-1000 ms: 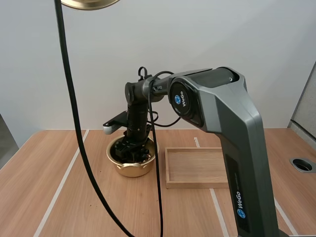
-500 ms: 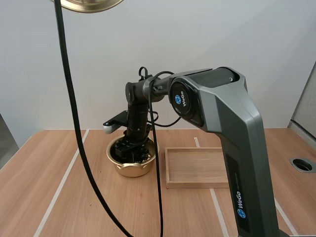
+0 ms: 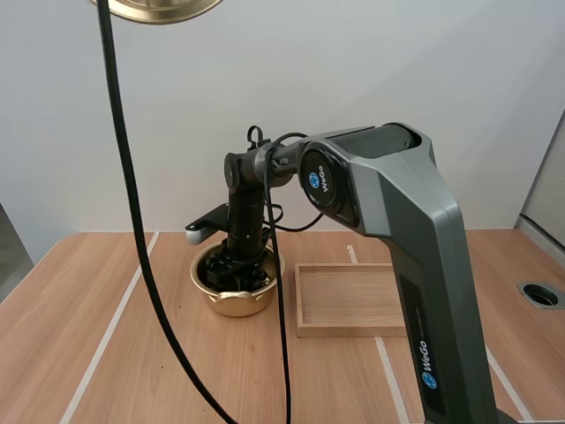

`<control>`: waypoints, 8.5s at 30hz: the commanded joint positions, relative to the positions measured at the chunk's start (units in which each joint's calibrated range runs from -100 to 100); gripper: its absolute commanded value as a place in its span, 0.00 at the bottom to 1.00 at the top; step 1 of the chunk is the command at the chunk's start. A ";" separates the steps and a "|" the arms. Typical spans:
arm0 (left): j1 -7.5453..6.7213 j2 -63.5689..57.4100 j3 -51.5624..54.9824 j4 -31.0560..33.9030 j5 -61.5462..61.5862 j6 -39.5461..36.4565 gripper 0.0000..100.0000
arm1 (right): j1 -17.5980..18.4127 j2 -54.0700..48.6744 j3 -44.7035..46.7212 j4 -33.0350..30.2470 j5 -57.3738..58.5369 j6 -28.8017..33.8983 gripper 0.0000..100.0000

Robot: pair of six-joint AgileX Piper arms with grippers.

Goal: Open the pot, put the grape inside, and close it

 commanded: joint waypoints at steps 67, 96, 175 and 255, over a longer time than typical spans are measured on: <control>-0.15 0.07 -0.44 -0.08 1.59 -2.37 0.00 | -3.47 -31.85 -0.35 -12.69 4.09 8.94 1.00; -0.15 3.90 29.74 -3.46 -12.67 -1.57 0.00 | -21.85 -57.47 17.04 -6.80 -5.23 9.71 0.00; -0.15 34.56 59.26 -11.71 -49.50 4.35 0.00 | -26.40 -67.03 36.13 0.82 -22.32 9.87 0.00; -0.15 27.76 33.73 -11.11 -22.75 3.93 1.00 | -26.40 -67.03 36.13 2.06 -20.64 9.87 0.00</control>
